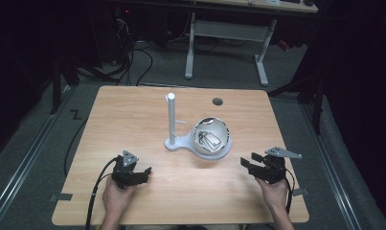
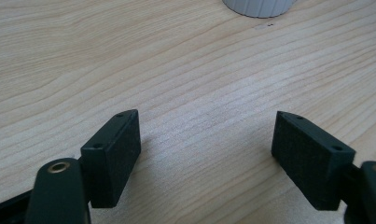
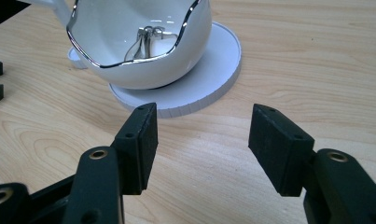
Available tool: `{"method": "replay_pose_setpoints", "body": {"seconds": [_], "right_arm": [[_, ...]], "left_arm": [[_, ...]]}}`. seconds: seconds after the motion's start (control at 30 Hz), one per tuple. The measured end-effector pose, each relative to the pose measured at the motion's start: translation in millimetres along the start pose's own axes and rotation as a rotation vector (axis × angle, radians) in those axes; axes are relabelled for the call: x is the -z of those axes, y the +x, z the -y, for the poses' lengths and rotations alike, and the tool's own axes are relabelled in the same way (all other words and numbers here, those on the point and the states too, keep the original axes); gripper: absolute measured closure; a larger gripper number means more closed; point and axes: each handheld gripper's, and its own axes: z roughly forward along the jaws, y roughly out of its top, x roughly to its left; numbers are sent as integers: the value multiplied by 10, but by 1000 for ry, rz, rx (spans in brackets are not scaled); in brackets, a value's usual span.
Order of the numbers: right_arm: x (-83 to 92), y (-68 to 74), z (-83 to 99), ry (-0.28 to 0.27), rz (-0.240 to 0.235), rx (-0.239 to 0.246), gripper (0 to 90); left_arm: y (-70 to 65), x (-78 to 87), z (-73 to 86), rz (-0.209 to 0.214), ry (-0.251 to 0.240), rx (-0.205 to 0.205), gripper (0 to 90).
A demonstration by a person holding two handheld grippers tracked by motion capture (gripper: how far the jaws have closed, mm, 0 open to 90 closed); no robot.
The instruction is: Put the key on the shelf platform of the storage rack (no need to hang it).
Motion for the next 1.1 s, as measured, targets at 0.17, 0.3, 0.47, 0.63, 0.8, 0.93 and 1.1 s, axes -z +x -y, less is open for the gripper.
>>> {"method": "replay_pose_setpoints", "body": {"seconds": [0.17,0.3,0.47,0.63,0.8,0.93,1.1], "right_arm": [[-48,-4,39,11,4,1,427],[-88,-9,70,18,7,-1,428],[-135,-15,109,21,13,-9,423],[-180,-20,139,35,28,-7,419],[-234,-40,172,54,48,-7,419],[-288,-61,208,68,62,-1,418],[-365,-75,257,89,96,7,414]], "left_arm": [[0,0,0,0,0,0,243],[1,-1,0,1,-1,0,243],[1,0,0,1,-1,0,243],[0,-1,0,1,-1,0,243],[0,-1,0,1,-1,0,243],[0,-1,0,1,-1,0,243],[0,-1,0,1,-1,0,243]]}}
